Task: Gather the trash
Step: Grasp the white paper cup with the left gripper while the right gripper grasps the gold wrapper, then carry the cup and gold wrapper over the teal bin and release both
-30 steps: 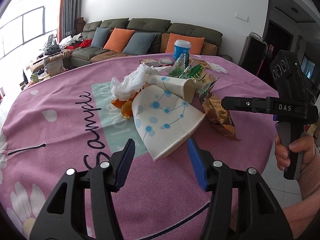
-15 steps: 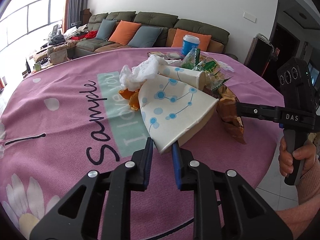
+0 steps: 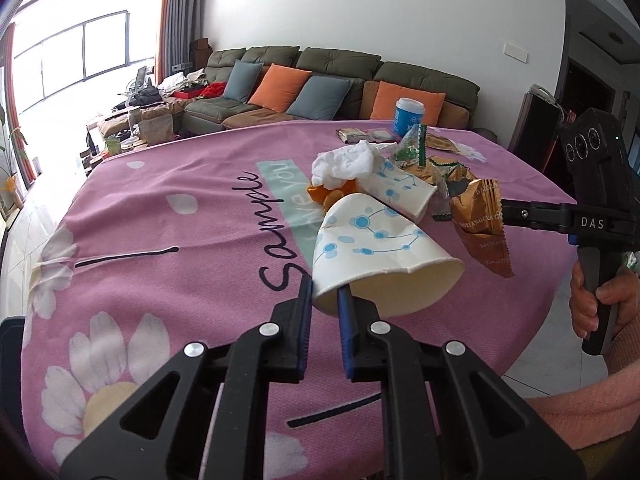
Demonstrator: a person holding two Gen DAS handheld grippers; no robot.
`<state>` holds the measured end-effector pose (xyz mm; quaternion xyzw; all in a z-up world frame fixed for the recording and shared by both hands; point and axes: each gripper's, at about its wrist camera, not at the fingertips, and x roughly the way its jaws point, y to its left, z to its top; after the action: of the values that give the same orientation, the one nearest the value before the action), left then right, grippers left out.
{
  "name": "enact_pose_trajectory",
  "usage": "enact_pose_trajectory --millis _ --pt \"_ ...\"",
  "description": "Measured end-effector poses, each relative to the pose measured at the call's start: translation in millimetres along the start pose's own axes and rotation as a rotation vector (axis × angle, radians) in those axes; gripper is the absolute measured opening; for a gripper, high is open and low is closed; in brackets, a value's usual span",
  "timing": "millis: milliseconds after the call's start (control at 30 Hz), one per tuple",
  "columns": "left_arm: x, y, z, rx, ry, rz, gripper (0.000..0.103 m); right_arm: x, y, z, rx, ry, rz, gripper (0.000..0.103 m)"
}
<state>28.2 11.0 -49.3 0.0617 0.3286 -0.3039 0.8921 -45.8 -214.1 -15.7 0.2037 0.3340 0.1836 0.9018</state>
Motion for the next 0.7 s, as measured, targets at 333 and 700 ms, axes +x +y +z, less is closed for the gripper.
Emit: enact_pose_trajectory --millis 333,700 --pt "-39 28 -18 -0.068 -0.038 0.086 0.011 29 30 8 -0.043 0.033 0.057 0.034" --pt "-81 55 -27 -0.133 -0.092 0.189 0.010 64 69 29 -0.130 0.062 0.151 0.034"
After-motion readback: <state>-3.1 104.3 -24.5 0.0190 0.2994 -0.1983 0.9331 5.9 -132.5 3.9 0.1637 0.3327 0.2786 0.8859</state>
